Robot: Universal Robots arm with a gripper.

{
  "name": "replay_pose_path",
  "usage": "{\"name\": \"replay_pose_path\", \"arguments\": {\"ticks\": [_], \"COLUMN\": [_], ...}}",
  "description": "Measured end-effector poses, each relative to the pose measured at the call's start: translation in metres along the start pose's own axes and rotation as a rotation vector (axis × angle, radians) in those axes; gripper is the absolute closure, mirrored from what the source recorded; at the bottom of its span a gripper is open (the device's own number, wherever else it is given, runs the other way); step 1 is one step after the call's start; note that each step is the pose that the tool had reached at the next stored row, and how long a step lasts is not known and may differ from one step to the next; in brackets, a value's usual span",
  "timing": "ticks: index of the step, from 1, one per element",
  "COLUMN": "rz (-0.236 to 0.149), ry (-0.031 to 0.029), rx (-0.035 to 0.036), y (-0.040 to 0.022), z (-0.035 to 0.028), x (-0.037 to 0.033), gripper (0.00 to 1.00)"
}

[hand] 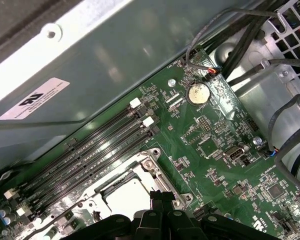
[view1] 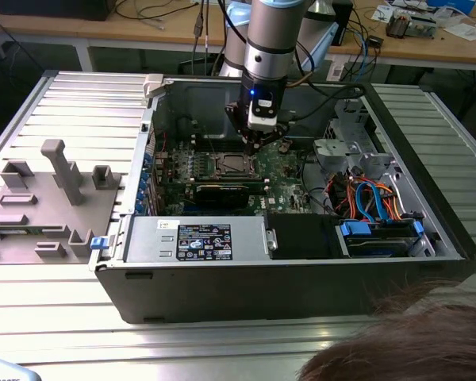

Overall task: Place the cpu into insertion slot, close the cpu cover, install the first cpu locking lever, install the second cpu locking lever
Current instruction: 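Install the first cpu locking lever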

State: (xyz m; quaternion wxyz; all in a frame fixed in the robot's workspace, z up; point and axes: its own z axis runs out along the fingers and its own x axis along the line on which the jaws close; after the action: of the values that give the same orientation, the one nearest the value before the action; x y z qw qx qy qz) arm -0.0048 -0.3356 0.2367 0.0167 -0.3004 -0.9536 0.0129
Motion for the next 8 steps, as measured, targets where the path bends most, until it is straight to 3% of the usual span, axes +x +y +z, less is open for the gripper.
{"name": "replay_pose_path", "arguments": {"ticks": [8], "rz": [-0.015], "ry": [-0.0005], "rx": [0.0003], "y": [0.0000], "z": [0.0000], "x": [0.0000], "gripper": [0.89]}}
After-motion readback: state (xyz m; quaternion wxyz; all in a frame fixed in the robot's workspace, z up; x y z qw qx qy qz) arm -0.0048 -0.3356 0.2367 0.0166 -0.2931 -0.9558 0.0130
